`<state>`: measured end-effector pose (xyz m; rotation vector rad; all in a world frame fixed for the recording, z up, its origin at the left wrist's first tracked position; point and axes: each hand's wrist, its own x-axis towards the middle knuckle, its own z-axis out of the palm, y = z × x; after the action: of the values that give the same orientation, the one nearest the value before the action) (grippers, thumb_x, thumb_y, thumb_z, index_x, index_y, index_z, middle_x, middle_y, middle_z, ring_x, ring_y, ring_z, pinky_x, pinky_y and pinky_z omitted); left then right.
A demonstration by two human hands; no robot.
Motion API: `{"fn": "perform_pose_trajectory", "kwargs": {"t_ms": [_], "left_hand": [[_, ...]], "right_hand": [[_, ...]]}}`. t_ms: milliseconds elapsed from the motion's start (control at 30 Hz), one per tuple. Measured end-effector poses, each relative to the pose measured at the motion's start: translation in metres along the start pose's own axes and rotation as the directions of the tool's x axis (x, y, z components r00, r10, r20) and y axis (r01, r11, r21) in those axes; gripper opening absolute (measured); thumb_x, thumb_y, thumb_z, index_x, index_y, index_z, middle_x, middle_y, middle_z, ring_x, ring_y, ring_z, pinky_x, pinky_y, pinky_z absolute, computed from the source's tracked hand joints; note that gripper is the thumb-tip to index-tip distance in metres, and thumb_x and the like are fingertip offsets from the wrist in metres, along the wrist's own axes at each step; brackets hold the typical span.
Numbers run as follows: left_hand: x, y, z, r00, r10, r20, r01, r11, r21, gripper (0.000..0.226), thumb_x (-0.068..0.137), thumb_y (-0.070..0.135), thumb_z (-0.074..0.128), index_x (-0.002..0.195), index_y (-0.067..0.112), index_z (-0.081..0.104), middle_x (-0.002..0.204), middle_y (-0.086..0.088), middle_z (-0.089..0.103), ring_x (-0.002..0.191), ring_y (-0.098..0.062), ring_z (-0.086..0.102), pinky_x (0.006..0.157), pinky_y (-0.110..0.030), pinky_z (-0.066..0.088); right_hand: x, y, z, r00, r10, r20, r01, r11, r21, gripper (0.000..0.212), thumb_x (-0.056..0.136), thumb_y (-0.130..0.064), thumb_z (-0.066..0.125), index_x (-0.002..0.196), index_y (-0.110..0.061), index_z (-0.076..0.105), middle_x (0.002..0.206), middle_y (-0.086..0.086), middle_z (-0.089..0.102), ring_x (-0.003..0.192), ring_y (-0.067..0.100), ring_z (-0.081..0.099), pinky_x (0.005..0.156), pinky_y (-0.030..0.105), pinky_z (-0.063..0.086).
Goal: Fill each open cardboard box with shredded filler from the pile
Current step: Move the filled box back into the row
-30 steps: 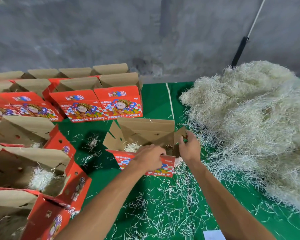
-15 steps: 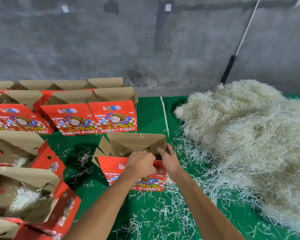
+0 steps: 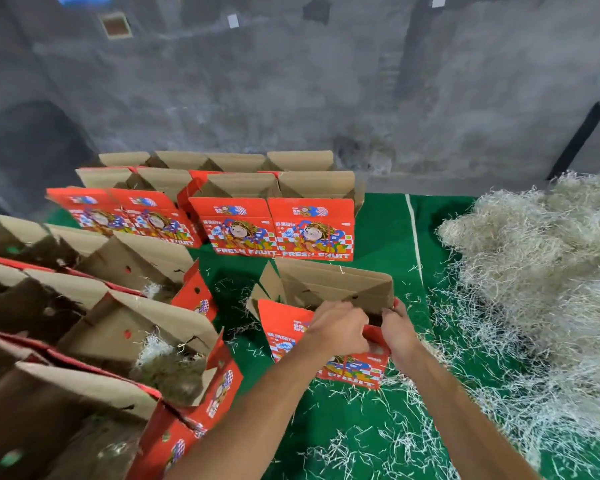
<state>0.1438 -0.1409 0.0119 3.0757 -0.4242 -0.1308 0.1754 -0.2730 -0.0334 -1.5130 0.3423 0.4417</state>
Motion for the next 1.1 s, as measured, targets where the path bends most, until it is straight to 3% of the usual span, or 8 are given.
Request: {"fn": "perform_pose_trajectory", "kwargs": {"t_ms": [133,300,433,567,800,967,1033,1100], "left_hand": [[-0.017,-0.035,-0.001,0.999,-0.039,0.023,0.038,0.998,0.058,0.069,0.065,0.087,0.049,0.057,0.02,0.057,0.049,0.009,0.052,0.046,-0.012,0.049,0.06,-0.026,0.044],[-0.041,-0.094,-0.008,0.983,-0.142,0.115,0.134,0.988,0.074,0.072,0.06,0.091,0.052,0.054,0.019,0.053,0.047,0.009,0.053,0.045,-0.012,0.051,0.062,-0.026,0.049],[-0.061,-0.14,-0.023,0.938,-0.255,0.235,0.242,0.967,0.086,0.063,0.059,0.082,0.06,0.06,0.019,0.058,0.056,0.007,0.058,0.052,-0.016,0.054,0.06,-0.028,0.045],[-0.082,-0.185,-0.034,0.868,-0.356,0.348,0.369,0.929,0.029,0.065,0.06,0.08,0.065,0.076,0.017,0.068,0.071,0.002,0.067,0.066,-0.023,0.064,0.069,-0.03,0.052],[-0.099,-0.21,-0.047,0.863,-0.368,0.345,0.453,0.866,-0.21,0.062,0.06,0.068,0.068,0.099,0.02,0.068,0.089,0.006,0.068,0.081,-0.02,0.065,0.068,-0.03,0.052],[-0.093,-0.21,-0.044,0.83,-0.331,0.45,0.45,0.873,-0.187,0.034,0.071,0.052,0.065,0.077,0.02,0.054,0.076,0.001,0.064,0.067,-0.019,0.062,0.052,-0.026,0.041],[-0.093,-0.211,-0.039,0.827,-0.349,0.441,0.463,0.867,-0.184,0.023,0.078,0.042,0.061,0.079,0.021,0.055,0.074,0.0,0.063,0.065,-0.019,0.061,0.051,-0.026,0.039],[-0.092,-0.209,-0.037,0.834,-0.381,0.399,0.473,0.866,-0.163,0.014,0.082,0.033,0.057,0.083,0.02,0.055,0.076,-0.002,0.062,0.069,-0.021,0.062,0.054,-0.028,0.043]], "right_hand": [[0.001,0.005,0.041,0.998,-0.013,0.065,0.01,0.999,0.034,0.033,0.104,-0.019,0.041,0.131,-0.037,0.041,0.106,0.008,0.074,0.093,0.036,0.072,0.078,0.056,0.06],[0.001,0.013,0.106,0.993,-0.064,0.094,0.067,0.997,-0.029,0.029,0.103,-0.03,0.043,0.13,-0.042,0.043,0.103,-0.002,0.074,0.092,0.026,0.072,0.084,0.048,0.059],[-0.002,0.016,0.158,0.992,-0.09,0.093,0.097,0.993,-0.065,0.024,0.103,-0.023,0.042,0.117,-0.042,0.048,0.1,0.0,0.071,0.073,0.016,0.071,0.057,0.028,0.053],[-0.004,0.021,0.202,0.967,-0.09,0.237,0.118,0.987,-0.106,0.038,0.106,-0.02,0.037,0.142,-0.029,0.038,0.118,0.007,0.067,0.105,0.027,0.066,0.099,0.053,0.05],[-0.014,0.011,0.246,0.945,-0.113,0.307,0.113,0.993,0.018,0.048,0.106,-0.031,0.041,0.15,-0.025,0.024,0.146,0.012,0.047,0.131,0.033,0.05,0.111,0.058,0.039],[-0.022,0.014,0.248,0.855,0.098,0.51,-0.097,0.995,-0.03,0.077,0.095,-0.07,0.031,0.157,-0.031,0.008,0.151,0.009,0.043,0.127,0.03,0.054,0.105,0.054,0.044],[-0.021,0.017,0.253,0.856,0.135,0.499,-0.104,0.991,-0.089,0.076,0.097,-0.07,0.026,0.158,-0.03,0.007,0.146,0.014,0.051,0.122,0.029,0.06,0.104,0.058,0.043],[-0.021,0.017,0.258,0.868,0.125,0.48,-0.077,0.99,-0.119,0.067,0.1,-0.067,0.023,0.155,-0.03,0.02,0.126,0.009,0.066,0.101,0.018,0.07,0.085,0.047,0.054]]}}
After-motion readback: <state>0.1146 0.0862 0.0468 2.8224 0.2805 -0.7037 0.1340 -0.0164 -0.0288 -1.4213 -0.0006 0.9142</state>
